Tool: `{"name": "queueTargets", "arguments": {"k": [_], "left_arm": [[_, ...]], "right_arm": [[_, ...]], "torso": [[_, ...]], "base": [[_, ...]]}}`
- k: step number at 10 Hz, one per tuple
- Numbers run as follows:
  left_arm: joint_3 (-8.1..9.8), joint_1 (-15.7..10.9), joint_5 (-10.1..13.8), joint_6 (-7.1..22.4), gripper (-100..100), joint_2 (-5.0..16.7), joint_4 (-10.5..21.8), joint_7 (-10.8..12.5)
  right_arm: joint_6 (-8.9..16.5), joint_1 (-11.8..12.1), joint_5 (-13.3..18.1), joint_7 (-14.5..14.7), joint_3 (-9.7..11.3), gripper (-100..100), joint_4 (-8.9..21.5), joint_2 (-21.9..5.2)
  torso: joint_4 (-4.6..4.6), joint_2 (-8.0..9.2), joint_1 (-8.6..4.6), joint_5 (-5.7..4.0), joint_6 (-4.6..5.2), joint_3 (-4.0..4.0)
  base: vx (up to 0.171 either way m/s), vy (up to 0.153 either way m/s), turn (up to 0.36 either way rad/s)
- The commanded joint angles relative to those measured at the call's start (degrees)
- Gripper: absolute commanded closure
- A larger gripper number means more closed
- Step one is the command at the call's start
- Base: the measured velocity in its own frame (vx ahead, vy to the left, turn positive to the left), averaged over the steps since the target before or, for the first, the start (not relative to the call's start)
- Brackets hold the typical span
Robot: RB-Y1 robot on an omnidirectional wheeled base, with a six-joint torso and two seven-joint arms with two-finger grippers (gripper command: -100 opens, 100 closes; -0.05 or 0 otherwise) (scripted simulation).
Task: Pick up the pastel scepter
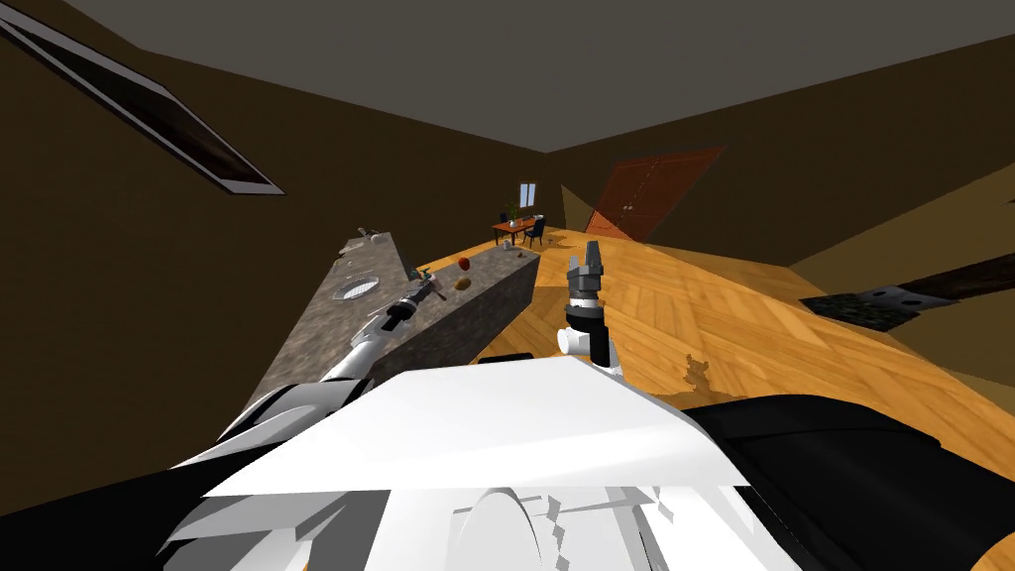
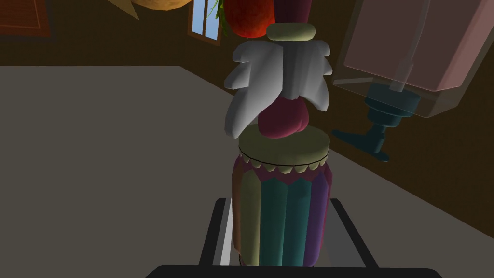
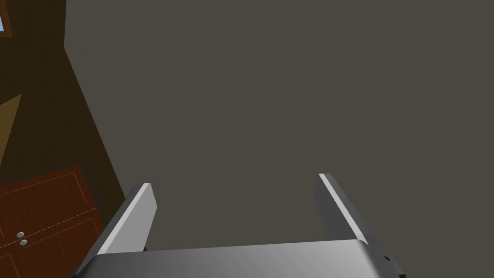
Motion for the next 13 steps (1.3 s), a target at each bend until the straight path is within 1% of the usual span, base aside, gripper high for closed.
{"name": "queueTargets", "arguments": {"k": [1,2,3,4,5,6,7,9,10,11,12,13], "left_arm": [[0.24,2.9,-1.0,0.8,100,0.0,-2.9,1.1],[0.24,3.5,-1.0,0.8,100,0.0,-4.8,1.1],[0.24,3.5,-1.0,0.8,100,0.0,-6.7,1.1],[0.24,3.5,-1.0,0.8,100,0.0,-6.7,1.1],[0.68,5.9,-3.1,1.6,100,-0.2,-8.3,3.1],[0.68,7.3,-3.1,1.6,100,-0.2,-9.9,3.1],[0.68,8.2,-3.1,1.6,100,-0.2,-11.0,3.1],[0.68,8.2,-3.1,1.6,100,-0.2,-13.7,3.1],[1.12,11.3,-5.2,2.4,100,-0.3,-16.1,5.2],[1.12,12.3,-5.2,2.4,100,-0.3,-17.0,5.2],[1.12,12.9,-5.2,2.4,100,-0.3,-17.7,5.2],[1.12,12.9,-5.2,2.4,100,-0.3,-18.9,5.2]], "right_arm": [[0.0,0.0,0.0,0.0,0.0,0,0.0,0.0],[0.0,0.0,0.0,0.0,0.0,0,0.0,0.0],[0.0,0.0,0.0,0.0,0.0,0,0.0,0.0],[0.0,0.0,0.0,0.0,0.0,0,0.0,0.0],[0.0,0.0,0.0,0.0,0.0,0,0.0,0.0],[0.0,0.0,0.0,0.0,0.0,0,0.0,0.0],[0.0,0.0,0.0,0.0,0.0,0,0.0,0.0],[0.0,0.0,0.0,0.0,0.0,0,0.0,0.0],[0.0,0.0,0.0,0.0,0.0,0,0.0,0.0],[0.0,0.0,0.0,0.0,0.0,0,0.0,0.0],[0.0,0.0,0.0,0.0,0.0,0,0.0,0.0],[0.0,0.0,0.0,0.0,0.0,0,0.0,0.0]], "torso": [[0.0,0.0,0.0,0.0,0.0,0.0],[-0.12,-0.07,0.09,0.08,-0.02,-0.1],[-0.12,-0.01,0.14,0.11,0.08,-0.08],[-0.08,0.09,0.15,0.08,0.13,-0.02],[-0.05,0.2,0.14,0.05,0.13,0.05],[-0.11,0.02,0.13,0.04,-0.1,-0.05],[-0.17,-0.1,0.12,0.06,-0.03,-0.14],[-0.18,-0.04,0.19,0.08,0.15,-0.13],[-0.14,0.06,0.17,0.05,0.16,-0.06],[-0.21,-0.13,0.2,0.05,-0.07,-0.17],[-0.24,-0.29,0.15,0.06,0.04,-0.27],[-0.27,-0.26,0.1,0.1,0.21,-0.28]], "base": [[0.118,-0.024,0.183],[0.061,-0.009,0.046],[0.018,0.004,-0.019],[-0.003,0.009,-0.021],[0.091,-0.018,0.241],[0.119,-0.034,0.208],[0.067,-0.013,0.024],[0.011,0.008,-0.024],[0.09,-0.005,0.275],[0.132,-0.033,0.19],[0.077,-0.026,0.003],[0.017,-0.004,-0.027]]}}
